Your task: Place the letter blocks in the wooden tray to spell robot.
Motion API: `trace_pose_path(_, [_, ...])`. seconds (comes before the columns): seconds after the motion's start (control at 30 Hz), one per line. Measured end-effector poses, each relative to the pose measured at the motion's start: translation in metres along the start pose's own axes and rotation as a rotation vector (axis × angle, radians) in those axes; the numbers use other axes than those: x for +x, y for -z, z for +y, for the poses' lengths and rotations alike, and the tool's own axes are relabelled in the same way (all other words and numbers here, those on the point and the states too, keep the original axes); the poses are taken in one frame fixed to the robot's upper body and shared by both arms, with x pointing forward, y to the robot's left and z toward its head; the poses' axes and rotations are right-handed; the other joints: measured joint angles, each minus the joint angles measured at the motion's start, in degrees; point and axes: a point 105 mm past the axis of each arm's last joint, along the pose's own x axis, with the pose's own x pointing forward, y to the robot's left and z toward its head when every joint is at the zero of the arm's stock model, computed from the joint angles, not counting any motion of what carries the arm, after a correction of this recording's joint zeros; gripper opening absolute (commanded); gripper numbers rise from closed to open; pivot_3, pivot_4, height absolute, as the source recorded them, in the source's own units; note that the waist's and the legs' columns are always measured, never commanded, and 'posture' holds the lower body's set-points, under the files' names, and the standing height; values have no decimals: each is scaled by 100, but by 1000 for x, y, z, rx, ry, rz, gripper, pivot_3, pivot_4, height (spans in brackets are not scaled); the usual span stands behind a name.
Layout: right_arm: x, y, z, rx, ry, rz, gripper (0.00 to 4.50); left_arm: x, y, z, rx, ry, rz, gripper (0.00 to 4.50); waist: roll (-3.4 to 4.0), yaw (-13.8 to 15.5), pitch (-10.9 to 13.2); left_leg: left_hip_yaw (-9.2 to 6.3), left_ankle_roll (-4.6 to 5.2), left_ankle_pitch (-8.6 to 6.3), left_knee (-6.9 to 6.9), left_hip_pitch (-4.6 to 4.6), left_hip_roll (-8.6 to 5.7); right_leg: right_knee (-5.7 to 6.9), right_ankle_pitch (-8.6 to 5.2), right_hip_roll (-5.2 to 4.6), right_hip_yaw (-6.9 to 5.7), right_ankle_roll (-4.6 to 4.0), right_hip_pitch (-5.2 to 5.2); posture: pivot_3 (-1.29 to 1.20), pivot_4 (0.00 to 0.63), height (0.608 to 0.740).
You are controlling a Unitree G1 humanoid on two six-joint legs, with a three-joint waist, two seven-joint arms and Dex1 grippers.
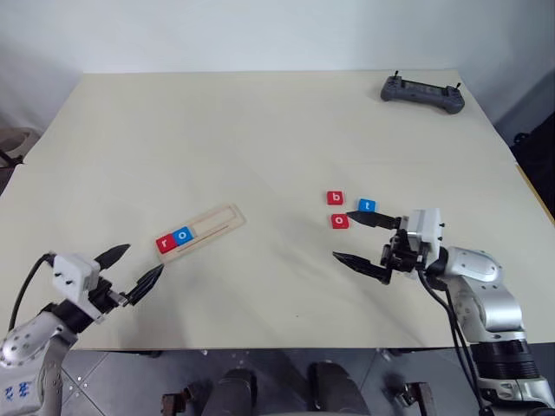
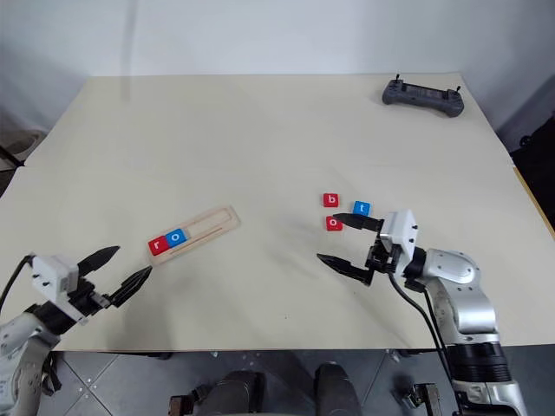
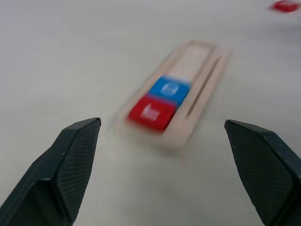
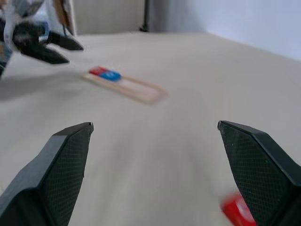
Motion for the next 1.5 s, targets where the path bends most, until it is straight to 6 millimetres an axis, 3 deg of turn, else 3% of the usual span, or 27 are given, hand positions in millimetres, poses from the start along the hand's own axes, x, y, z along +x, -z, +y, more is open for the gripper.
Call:
trace_pose_path(0.2, [14, -7, 15, -26, -77, -27, 4433, -41, 21, 8, -48, -127, 70, 4500, -3, 89, 1, 1, 5, -2, 0, -2, -3, -25, 1, -4, 0, -3, 11, 0, 150, 740])
trace_pose_path(0.33, [7, -3, 21, -25, -95, 8, 4433, -45, 24, 4, -59, -95, 86, 4500, -4, 95, 1, -3, 7, -3, 0, -2, -2, -27, 2, -4, 0, -7, 13, 0, 150, 740])
trace_pose_path(0.57, [-5, -2, 29, -11, -92, 50, 4433, -31, 1, 8, 0, 72, 97, 4500, -4, 47, 1, 3, 6, -3, -9, 0, 2, -27, 5, 0, 0, -13, 7, 0, 150, 740])
trace_pose_path(0.77, [-13, -4, 27, -7, -51, 73, 4433, 7, -20, 29, 81, 252, 123, 4500, -4, 75, 1, -4, 2, 2, -17, 1, 1, -23, 8, 3, -9, -18, 5, 0, 150, 740])
trace_pose_path(0.97, [-17, -7, 27, -6, -28, 81, 4433, 54, -13, 38, 152, 379, 174, 4500, -5, 34, 2, 6, 1, 2, -21, -1, 1, -13, 14, 7, -17, -7, -10, 0, 150, 740])
trace_pose_path(1.1, [-18, -11, 28, -20, -11, 81, 4433, 74, -12, 35, 180, 448, 181, 4500, -5, 15, 1, 10, 1, 2, -25, -1, 0, -6, 14, 6, -25, -7, -17, 0, 150, 740])
trace_pose_path(1.5, [-16, -14, 34, -8, 23, 80, 4433, 81, -8, 23, 187, 571, 233, 4500, -8, 52, 2, 8, 2, 2, 7, 0, 0, 29, 14, 6, -20, -5, -14, 0, 150, 740])
